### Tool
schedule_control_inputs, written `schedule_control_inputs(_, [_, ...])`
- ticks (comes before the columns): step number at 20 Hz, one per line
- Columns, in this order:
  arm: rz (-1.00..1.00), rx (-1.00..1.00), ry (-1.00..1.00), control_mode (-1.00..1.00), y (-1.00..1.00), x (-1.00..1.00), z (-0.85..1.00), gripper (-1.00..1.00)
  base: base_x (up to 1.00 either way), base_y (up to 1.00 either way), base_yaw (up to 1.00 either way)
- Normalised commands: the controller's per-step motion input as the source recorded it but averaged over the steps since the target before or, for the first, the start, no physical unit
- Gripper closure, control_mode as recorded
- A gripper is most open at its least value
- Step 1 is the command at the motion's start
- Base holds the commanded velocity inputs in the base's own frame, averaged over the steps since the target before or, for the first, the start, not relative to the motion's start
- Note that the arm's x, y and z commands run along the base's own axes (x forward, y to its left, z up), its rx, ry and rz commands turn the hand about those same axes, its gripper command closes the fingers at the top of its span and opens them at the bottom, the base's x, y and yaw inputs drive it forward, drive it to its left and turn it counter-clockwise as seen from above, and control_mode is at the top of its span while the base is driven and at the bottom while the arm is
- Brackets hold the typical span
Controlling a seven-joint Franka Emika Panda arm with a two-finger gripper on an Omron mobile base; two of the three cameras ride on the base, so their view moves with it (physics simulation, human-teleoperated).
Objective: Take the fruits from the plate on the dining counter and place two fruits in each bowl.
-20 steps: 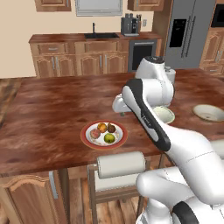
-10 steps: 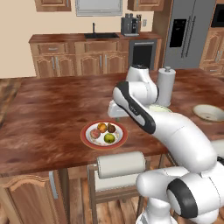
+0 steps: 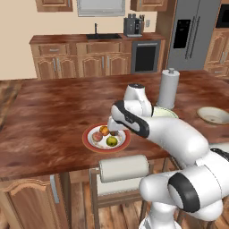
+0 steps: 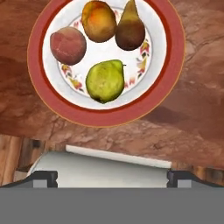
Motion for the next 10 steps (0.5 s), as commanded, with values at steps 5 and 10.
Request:
schedule_control_inputs(5, [0.00,0.00,0.00,-1.00,0.30,0.37,-0.27,-1.00,0.00,0.00,0.00])
schedule_control_inputs(10, [0.00,0.00,0.00,-1.00,0.12,0.59,-0.30,-1.00,0.00,0.00,0.00])
